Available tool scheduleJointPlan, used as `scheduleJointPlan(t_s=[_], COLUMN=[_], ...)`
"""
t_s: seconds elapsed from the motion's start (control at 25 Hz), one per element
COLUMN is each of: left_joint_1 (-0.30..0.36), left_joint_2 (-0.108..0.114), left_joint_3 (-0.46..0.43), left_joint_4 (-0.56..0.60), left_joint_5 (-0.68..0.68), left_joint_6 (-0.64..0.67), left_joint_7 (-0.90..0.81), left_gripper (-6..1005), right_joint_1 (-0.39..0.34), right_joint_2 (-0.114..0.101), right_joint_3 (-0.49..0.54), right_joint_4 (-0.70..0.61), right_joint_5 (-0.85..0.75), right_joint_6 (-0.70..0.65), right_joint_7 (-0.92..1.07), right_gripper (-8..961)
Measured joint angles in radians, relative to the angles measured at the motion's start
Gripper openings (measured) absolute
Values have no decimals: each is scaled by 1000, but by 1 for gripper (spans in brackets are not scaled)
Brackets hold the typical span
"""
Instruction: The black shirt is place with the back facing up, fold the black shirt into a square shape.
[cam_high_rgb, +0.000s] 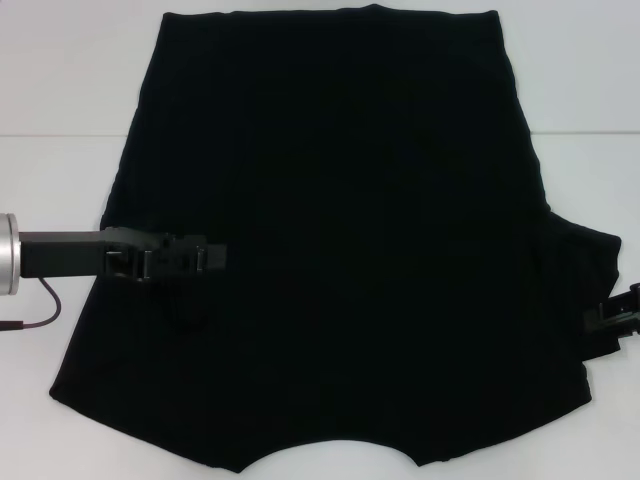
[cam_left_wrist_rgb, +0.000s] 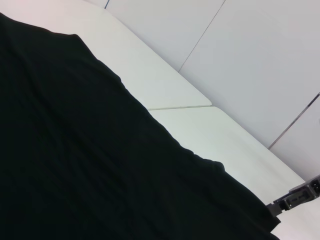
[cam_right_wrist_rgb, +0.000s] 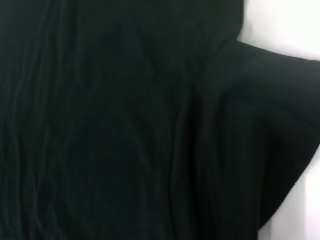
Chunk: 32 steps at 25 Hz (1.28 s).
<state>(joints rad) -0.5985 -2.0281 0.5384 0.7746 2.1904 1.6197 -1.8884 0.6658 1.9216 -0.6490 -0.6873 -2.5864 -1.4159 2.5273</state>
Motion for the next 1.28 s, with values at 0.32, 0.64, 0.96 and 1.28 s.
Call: scheduleJointPlan(t_s=[0.32,0.64,0.96,1.28], left_joint_1=[5,6,5,9], left_joint_2=[0,0,-1,-1], left_joint_3=[0,0,-3,-11], left_joint_4=[0,0,0,0], left_joint_5=[0,0,-1,-16], left_joint_6=[0,0,4,3], left_joint_7=[0,1,0,-1], left_gripper=[489,489,489,488], right_joint_1=[4,-9,-21,-28], right_joint_2=[8,0,-19,-32], right_joint_3=[-14,-2,27,120], right_joint_4=[2,-8,-11,-11], right_joint_5=[0,0,1,9], right_joint_6=[6,-1,25,71], right_joint_7=[-1,3,3,-2], right_gripper=[353,167,32,33])
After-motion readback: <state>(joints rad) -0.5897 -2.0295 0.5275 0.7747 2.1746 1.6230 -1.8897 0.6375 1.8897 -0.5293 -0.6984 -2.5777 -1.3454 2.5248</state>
